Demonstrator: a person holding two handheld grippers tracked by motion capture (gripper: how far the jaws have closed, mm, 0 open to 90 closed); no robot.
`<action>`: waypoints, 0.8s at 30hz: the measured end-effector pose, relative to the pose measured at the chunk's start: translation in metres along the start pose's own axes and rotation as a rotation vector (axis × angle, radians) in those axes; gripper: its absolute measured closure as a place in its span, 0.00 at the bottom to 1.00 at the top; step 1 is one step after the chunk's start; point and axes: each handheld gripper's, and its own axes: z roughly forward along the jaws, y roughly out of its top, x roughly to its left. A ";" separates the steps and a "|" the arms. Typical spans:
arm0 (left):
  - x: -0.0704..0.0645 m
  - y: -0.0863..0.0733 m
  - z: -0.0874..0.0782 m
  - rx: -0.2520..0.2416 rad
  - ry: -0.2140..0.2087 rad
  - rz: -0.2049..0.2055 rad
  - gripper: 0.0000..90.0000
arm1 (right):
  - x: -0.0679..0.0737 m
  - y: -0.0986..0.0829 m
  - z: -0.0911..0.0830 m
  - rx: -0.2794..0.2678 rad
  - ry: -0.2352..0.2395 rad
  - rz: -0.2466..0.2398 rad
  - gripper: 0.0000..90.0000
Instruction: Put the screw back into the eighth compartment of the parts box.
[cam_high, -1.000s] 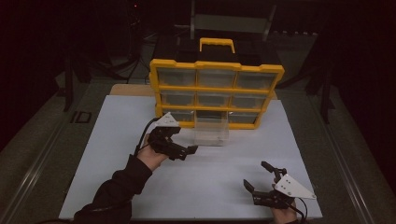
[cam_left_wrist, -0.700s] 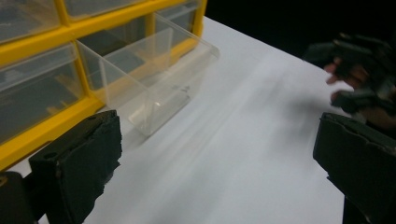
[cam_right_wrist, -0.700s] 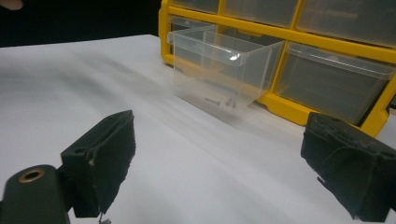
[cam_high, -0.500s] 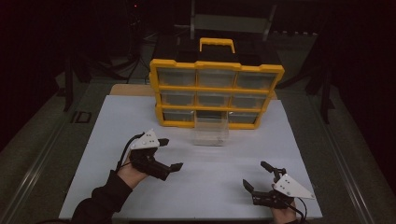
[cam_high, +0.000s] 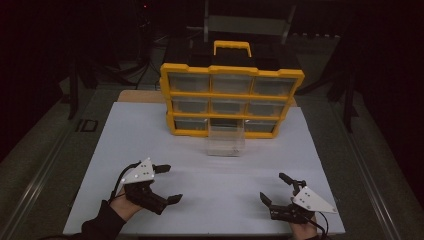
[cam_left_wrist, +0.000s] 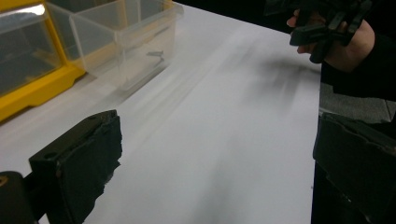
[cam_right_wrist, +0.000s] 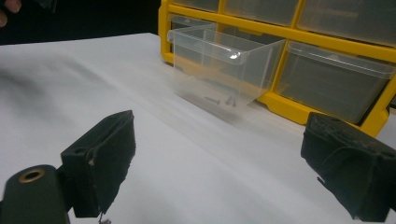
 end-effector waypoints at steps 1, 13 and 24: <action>0.001 -0.003 -0.001 0.004 0.008 -0.002 0.01 | 0.000 0.000 0.000 0.000 0.000 0.000 0.11; 0.009 -0.047 -0.011 -0.033 0.063 -0.066 0.01 | 0.000 0.000 0.001 0.004 0.004 -0.002 0.11; 0.016 -0.062 -0.013 -0.039 0.112 -0.090 0.01 | 0.000 0.000 0.003 0.007 0.012 -0.005 0.11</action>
